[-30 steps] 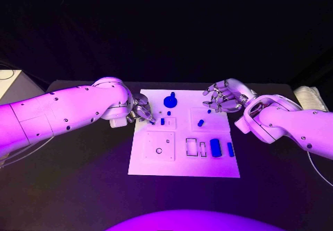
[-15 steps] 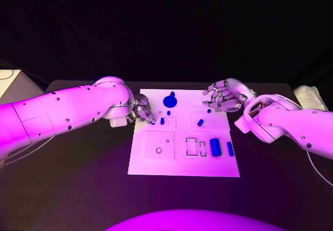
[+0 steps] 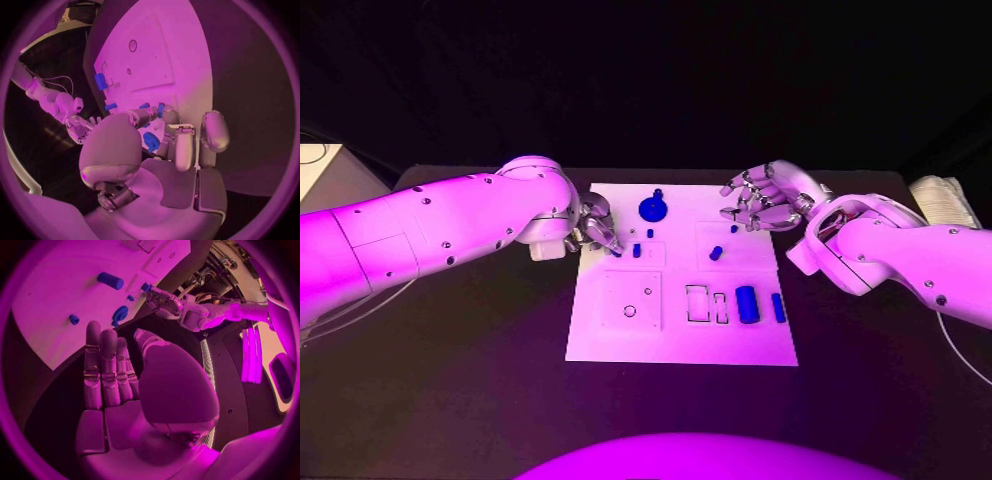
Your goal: Assemble the parts on the task board
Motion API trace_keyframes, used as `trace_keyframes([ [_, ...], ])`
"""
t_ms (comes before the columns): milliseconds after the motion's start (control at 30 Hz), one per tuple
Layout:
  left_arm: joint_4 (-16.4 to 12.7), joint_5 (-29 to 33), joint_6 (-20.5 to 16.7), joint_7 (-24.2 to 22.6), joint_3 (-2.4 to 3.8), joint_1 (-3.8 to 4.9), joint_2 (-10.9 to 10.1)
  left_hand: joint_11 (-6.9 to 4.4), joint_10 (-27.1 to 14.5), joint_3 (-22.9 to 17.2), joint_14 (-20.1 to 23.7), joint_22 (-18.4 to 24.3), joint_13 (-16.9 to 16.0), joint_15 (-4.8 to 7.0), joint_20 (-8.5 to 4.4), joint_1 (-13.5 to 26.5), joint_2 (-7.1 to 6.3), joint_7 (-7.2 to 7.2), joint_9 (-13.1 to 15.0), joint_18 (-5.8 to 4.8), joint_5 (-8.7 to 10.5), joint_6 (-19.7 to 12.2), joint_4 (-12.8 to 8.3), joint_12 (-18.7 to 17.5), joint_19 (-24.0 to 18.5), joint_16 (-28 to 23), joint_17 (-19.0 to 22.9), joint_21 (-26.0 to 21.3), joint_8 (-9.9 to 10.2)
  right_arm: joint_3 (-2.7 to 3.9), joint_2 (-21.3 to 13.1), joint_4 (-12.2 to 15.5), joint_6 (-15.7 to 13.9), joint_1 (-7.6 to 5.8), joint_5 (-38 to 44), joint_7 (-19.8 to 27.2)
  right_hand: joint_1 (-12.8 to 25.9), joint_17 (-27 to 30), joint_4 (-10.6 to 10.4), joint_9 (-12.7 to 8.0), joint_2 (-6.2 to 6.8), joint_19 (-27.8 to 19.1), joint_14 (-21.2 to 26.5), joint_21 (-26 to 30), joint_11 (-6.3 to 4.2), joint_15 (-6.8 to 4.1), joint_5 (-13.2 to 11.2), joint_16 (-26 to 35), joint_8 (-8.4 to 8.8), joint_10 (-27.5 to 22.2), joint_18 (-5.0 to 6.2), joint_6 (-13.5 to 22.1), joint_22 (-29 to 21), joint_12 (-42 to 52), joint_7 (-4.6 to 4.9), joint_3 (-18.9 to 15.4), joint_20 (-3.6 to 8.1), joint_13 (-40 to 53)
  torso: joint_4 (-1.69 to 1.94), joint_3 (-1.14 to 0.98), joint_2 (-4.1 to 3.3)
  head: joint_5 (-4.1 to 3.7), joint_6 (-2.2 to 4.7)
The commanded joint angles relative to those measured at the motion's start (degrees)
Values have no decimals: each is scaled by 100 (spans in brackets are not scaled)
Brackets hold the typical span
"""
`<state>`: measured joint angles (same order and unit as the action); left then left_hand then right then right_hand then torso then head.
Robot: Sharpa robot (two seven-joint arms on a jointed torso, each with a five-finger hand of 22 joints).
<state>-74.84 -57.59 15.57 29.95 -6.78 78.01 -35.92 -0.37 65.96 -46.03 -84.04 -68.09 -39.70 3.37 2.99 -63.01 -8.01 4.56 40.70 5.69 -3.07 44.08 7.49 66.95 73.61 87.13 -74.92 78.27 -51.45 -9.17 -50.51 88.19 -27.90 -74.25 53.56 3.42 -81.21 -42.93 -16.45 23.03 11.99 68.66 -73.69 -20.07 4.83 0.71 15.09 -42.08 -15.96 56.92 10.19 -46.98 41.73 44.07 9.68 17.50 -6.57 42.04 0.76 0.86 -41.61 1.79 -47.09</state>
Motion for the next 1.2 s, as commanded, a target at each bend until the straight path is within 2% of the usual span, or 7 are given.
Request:
trace_keyframes([
  [33, 34, 0, 215, 25, -61, -44, 57, -16, 33, -821, -412, 4, -11, 25, -4, 37, 25, -103, 55, -44, -1, 139, -794, 7, -2, 29, -957, 3, -13, 1, 4, 4, 44, 3, 10, 43, 66, -7, -2, -9, -1, 40, -38, 33, 4, -19, 15, 26, -25, -32, 22, 15, -5, 16, 9, 18, 9, -4, -6, 1, -1, 2, -13],
  [200, 86, 18, 345, 37, -112, -45, 116, -16, 37, -819, -411, 8, -16, 25, -4, 44, 23, -103, 53, -43, -1, 140, -792, 10, -6, 28, -956, 1, -15, 1, 6, 1, 42, 3, 10, 44, 73, -19, 1, -12, 3, 49, -44, 42, 3, -20, 37, 35, -33, -36, 22, 17, -15, 27, 7, 24, 10, -14, -6, 3, -3, -6, -24],
  [367, 113, 24, 457, 47, -129, -45, 147, -16, 43, -816, -412, 17, -26, 24, -4, 51, 20, -104, 49, -41, -1, 142, -793, 15, -12, 29, -957, -4, -16, 1, 5, -1, 43, 3, 10, 44, 73, -19, 1, -12, 3, 49, -44, 42, 3, -20, 37, 35, -33, -36, 22, 17, -15, 27, 7, 24, 10, -14, -6, 4, -1, -13, -35],
  [633, 143, 26, 527, 49, -136, -44, 181, -22, 55, -823, -419, 4, -40, 26, -4, 47, 22, -110, 43, -44, -4, 150, -810, 22, -3, 38, -978, 1, -21, 1, 12, -7, 45, 3, 10, 47, 73, -19, 1, -12, 3, 49, -44, 42, 3, -20, 37, 35, -33, -36, 22, 17, -15, 27, 7, 24, 10, -14, 4, 4, 1, -22, -52],
  [1200, 177, 83, 643, 56, -135, -41, 219, -34, 96, -853, -433, -53, -76, 35, -10, 27, 32, -120, 20, -57, -4, 173, -871, 45, 40, 57, -1018, 31, -35, 0, 31, -29, 53, 4, 6, 53, 73, -19, 1, -12, 3, 49, -44, 42, 3, -20, 37, 35, -33, -36, 22, 17, -15, 27, 7, 24, 10, -14, 1, 2, 5, -24, -71],
])
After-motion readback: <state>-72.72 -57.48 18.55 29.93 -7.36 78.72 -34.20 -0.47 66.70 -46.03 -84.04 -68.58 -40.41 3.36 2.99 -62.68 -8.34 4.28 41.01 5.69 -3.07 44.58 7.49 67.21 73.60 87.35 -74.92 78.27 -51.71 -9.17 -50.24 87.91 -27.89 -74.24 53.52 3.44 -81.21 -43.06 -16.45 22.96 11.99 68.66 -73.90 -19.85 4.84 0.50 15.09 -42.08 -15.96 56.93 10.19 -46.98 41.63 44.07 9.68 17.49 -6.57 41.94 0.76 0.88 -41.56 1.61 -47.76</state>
